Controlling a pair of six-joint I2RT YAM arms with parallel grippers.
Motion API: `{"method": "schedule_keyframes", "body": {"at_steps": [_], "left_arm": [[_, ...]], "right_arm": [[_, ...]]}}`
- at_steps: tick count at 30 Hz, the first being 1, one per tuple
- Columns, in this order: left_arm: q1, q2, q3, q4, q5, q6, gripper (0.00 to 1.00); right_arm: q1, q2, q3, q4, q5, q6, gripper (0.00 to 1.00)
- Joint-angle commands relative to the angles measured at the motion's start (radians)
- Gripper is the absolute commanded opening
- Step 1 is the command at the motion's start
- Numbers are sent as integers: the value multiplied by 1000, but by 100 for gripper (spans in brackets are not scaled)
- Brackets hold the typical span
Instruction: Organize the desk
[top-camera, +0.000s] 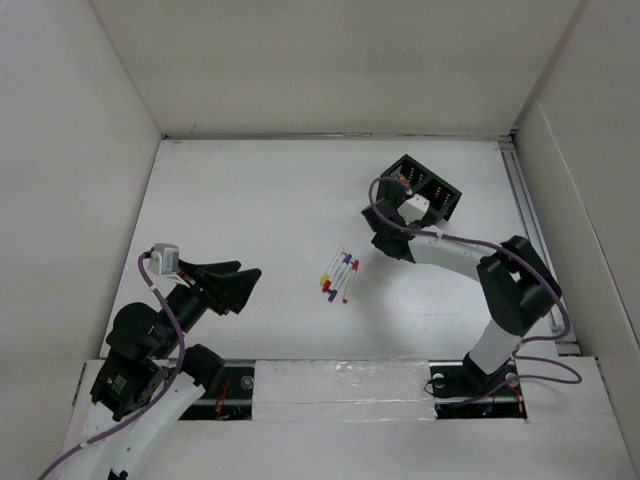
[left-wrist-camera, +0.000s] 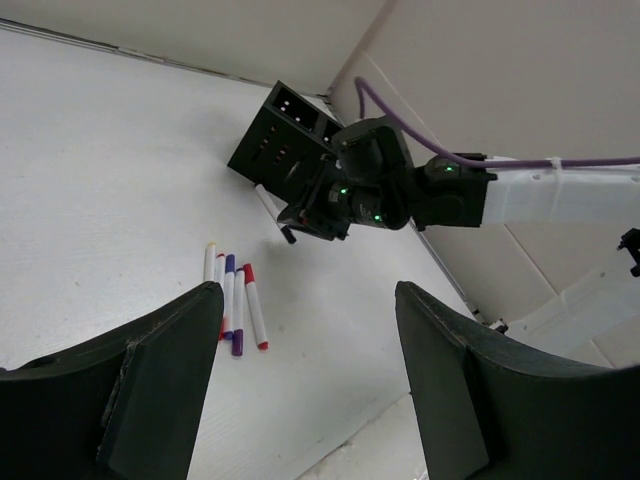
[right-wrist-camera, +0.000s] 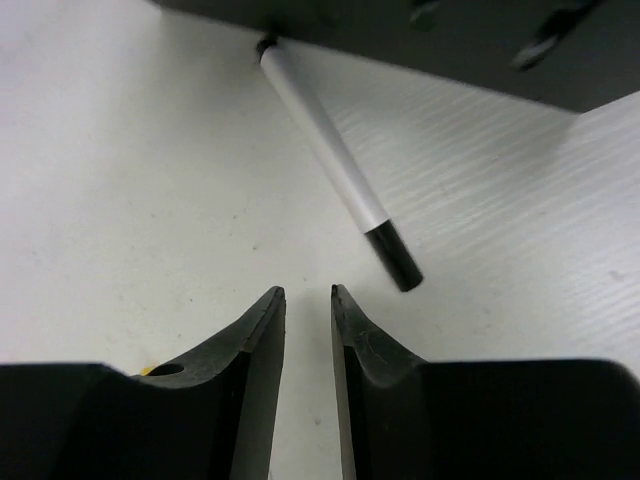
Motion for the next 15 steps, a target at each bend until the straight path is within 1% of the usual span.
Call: {"method": "schedule_keyframes", "body": {"at_steps": [1, 2, 4, 7, 9, 12, 13, 14, 15], "left_arm": [[-5, -3, -7, 49, 9, 7, 66], [-5, -3, -7, 52, 12, 7, 66], [-5, 0, -6, 46, 12, 7, 66], [-5, -9, -9, 52, 6, 7, 66], [-5, -8, -7, 52, 10, 7, 66], [-5, 4, -3, 45, 12, 7, 66], [-5, 3, -4, 46, 9, 7, 66], [-5, 3, -6, 48, 10, 8, 66], [-5, 1, -6, 49, 12, 8, 66]], "right_arm": [[-23, -134, -26, 1, 109, 55, 31], [-52, -145, -34, 5, 110, 55, 33], [-78, -139, -26, -17, 84, 52, 40], [-79, -64, 23, -83, 107, 90, 44], [-66, -34, 35, -80, 83, 103, 44], [-56, -39, -3, 16, 28, 144, 44], [-56, -63, -32, 118, 9, 171, 46], [-56, -73, -84, 158, 11, 197, 48], [-56, -74, -94, 179, 15, 225, 49]]}}
